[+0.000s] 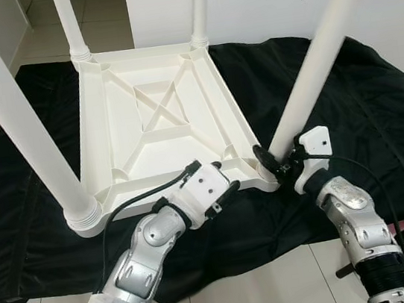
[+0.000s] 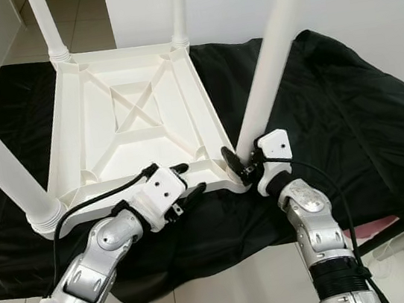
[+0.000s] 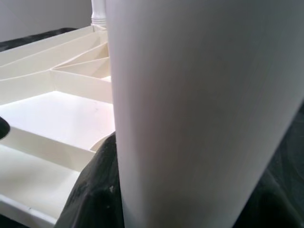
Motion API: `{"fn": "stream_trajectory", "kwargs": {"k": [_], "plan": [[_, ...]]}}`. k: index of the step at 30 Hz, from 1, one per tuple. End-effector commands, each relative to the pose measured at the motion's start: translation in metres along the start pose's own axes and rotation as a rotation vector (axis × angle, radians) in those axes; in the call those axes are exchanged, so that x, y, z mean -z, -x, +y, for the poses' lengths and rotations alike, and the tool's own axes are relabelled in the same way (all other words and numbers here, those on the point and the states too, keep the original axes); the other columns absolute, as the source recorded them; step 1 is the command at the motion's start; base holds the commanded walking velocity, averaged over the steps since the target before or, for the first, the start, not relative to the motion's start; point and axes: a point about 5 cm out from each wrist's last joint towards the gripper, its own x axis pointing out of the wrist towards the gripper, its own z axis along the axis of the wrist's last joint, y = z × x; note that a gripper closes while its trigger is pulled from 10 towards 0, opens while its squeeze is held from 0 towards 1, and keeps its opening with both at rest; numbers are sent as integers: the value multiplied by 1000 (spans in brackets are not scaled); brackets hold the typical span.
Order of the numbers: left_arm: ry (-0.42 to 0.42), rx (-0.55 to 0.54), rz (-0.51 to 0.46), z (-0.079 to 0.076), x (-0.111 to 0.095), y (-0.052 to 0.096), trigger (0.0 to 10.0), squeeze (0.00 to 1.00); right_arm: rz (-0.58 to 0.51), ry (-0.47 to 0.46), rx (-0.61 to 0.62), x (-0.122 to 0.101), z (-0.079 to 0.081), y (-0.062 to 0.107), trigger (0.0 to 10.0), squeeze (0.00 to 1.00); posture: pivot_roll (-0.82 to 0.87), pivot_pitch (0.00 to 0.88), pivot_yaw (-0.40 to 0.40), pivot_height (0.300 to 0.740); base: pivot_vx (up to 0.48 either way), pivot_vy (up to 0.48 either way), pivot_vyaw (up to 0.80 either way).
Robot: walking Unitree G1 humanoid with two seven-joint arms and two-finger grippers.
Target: Building children table
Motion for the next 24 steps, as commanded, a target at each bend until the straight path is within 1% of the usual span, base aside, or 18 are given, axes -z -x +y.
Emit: {"fn": "stream_trajectory", "kwargs": {"k": [1,8,10,11,14,16,18,20,22,23,24], "plan": [[-14,28,-3,-4,0,0,10000,0,35,18,-14,5,-10,5,0,0,1,85,-77,740,0,0,0],[-18,25,1,-3,0,1,10000,0,40,1,-25,8,-10,6,0,0,16,86,-81,740,0,0,0],[-21,27,3,-3,1,2,10000,0,41,-21,-35,10,-8,6,0,0,17,88,-81,740,0,0,0],[-21,27,4,-4,1,2,10000,0,44,-39,-26,12,-6,6,10000,0,16,89,-81,740,0,0,0],[-20,27,5,-4,1,2,10000,0,46,-51,-20,12,-4,6,10000,0,16,89,-81,740,0,0,0],[-20,30,6,-6,2,2,10000,0,49,-62,26,13,-1,7,10000,0,11,96,-83,740,0,0,0],[-17,34,7,-7,2,2,10000,0,44,-113,117,16,-1,9,10000,0,8,99,-84,740,0,0,0],[-17,34,7,-7,2,2,10000,0,44,-113,117,16,-1,9,10000,0,8,99,-84,740,0,0,0],[-15,36,8,-9,2,2,10000,0,57,-123,164,21,0,12,10000,0,6,101,-86,740,0,0,0],[-15,36,8,-9,2,2,10000,0,57,-123,164,21,0,12,10000,0,6,101,-86,740,0,0,0],[-14,37,9,-9,3,2,10000,0,57,-121,213,23,2,14,10000,0,5,101,-87,740,0,0,0]]}}
